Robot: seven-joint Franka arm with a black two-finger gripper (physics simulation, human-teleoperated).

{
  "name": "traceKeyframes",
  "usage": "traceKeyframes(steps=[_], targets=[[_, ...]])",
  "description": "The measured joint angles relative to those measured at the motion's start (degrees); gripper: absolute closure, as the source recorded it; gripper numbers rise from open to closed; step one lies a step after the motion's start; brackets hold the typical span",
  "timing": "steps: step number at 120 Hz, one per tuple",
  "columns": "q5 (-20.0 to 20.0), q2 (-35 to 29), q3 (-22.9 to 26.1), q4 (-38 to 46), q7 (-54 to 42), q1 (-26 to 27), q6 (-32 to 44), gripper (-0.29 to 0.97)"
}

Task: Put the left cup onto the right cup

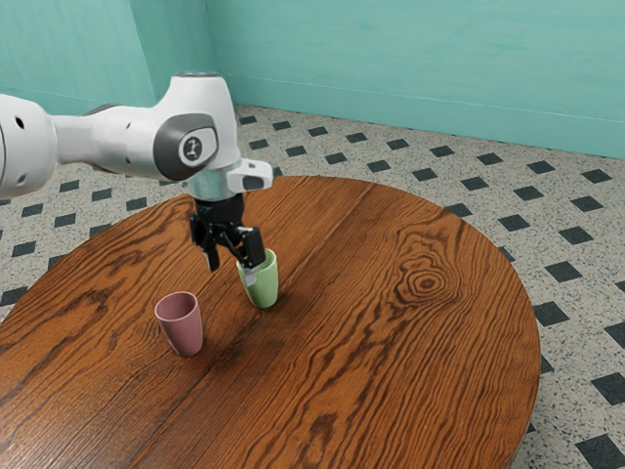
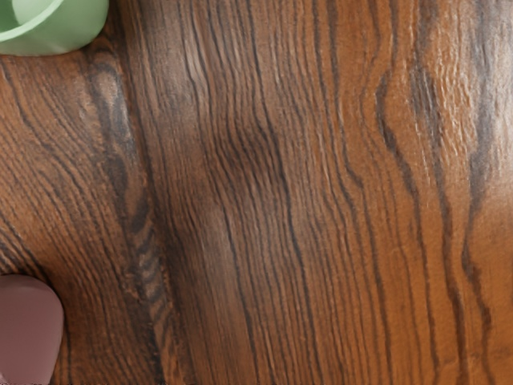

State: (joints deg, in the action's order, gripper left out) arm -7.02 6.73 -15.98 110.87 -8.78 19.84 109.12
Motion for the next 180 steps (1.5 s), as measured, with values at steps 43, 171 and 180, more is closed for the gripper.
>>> traceKeyframes(steps=[43,171,180], targets=[[0.30,-7.06,-0.09,13.81,2.19,-1.48,10.71,0.02],[2.55,-8.57,-0.67,20.63,2.69,-7.63,18.85,0.02],[2.58,-8.48,-0.69,20.69,2.64,-7.46,19.45,0.02]])
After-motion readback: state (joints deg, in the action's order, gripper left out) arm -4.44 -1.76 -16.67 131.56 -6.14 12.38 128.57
